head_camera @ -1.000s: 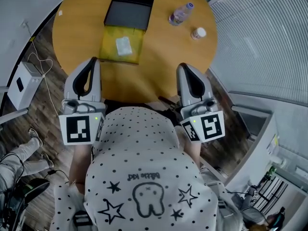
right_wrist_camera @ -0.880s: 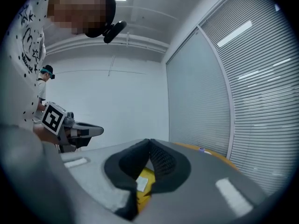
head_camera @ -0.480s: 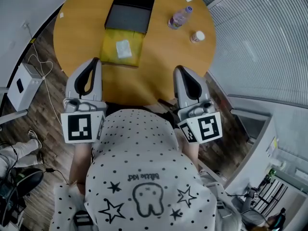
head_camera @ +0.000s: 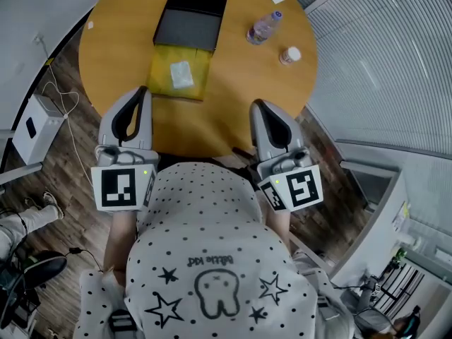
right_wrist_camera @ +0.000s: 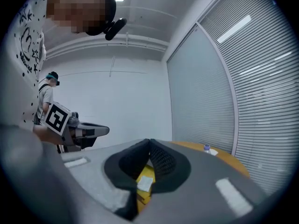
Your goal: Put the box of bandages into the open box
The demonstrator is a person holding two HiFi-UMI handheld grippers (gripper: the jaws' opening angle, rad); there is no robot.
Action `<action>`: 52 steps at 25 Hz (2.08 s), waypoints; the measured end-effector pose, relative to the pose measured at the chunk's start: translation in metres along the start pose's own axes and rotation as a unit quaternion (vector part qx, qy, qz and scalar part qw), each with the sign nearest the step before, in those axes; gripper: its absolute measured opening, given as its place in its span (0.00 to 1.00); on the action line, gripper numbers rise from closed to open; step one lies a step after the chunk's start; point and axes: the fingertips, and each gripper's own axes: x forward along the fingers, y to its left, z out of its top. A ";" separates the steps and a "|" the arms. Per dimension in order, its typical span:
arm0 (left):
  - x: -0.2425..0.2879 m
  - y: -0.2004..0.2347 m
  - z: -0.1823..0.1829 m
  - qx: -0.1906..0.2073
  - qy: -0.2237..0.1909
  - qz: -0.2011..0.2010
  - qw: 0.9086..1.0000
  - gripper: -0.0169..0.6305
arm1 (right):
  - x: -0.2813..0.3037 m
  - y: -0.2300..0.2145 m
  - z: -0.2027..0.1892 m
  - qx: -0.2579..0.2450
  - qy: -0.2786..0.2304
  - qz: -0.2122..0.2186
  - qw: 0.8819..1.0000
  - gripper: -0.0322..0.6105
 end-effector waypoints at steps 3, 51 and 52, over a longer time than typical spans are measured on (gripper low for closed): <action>0.000 -0.001 0.000 0.003 0.002 -0.002 1.000 0.04 | 0.003 0.004 -0.001 0.002 0.000 0.006 1.000 0.06; 0.013 -0.029 0.014 0.009 -0.012 -0.044 0.999 0.04 | 0.042 0.038 -0.009 -0.001 0.038 0.090 0.995 0.06; 0.013 -0.030 0.014 0.010 -0.014 -0.044 0.999 0.04 | 0.042 0.037 -0.009 0.000 0.038 0.089 0.995 0.06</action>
